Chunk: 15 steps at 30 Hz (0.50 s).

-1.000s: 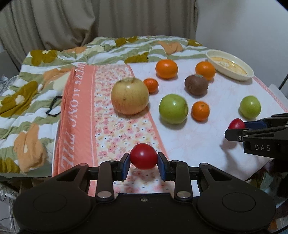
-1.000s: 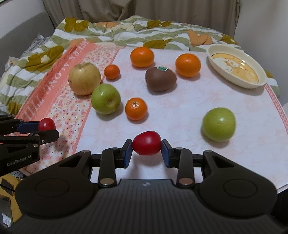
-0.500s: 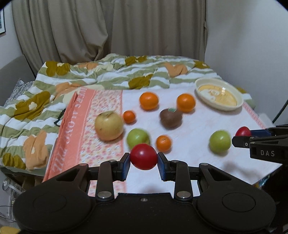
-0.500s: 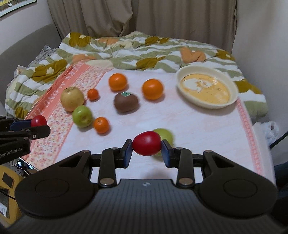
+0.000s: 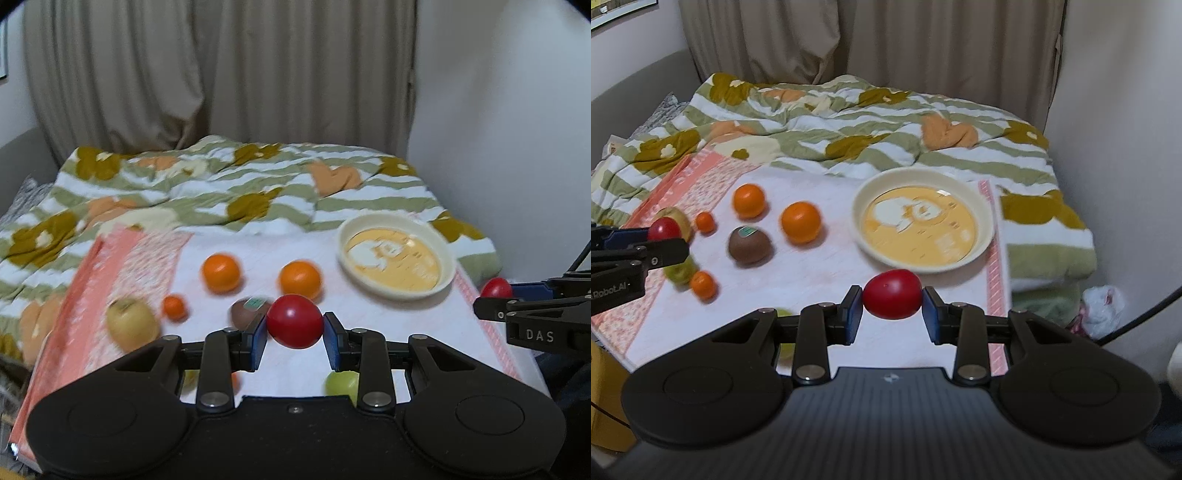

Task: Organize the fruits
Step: 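Carry the tomato to the white bowl and open the left tool while the right tool carries its tomato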

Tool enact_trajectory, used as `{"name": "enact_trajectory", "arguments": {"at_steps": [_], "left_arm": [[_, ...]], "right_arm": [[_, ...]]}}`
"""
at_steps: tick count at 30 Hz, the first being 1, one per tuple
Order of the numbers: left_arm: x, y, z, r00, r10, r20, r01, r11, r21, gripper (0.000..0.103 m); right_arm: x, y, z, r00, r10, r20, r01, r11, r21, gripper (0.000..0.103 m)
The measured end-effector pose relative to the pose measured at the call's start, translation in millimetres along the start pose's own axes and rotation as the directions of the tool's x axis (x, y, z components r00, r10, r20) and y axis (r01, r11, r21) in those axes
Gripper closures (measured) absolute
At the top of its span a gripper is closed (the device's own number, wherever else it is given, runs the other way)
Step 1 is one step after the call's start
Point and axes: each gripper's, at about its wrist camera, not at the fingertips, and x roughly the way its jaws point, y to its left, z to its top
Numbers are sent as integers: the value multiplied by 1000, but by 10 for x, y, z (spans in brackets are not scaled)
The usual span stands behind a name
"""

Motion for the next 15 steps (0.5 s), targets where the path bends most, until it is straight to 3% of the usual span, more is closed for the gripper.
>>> {"name": "enact_trajectory", "arguments": {"at_steps": [9, 15], "left_arm": [[653, -430, 613, 996, -92, 6, 91, 995, 49, 67], [1262, -609, 955, 991, -127, -35, 129, 988, 84, 67]], "right_arm": [[380, -560, 470, 1000, -17, 12, 16, 998, 64, 53], [798, -816, 756, 1000, -29, -11, 30, 995, 95, 53]]}}
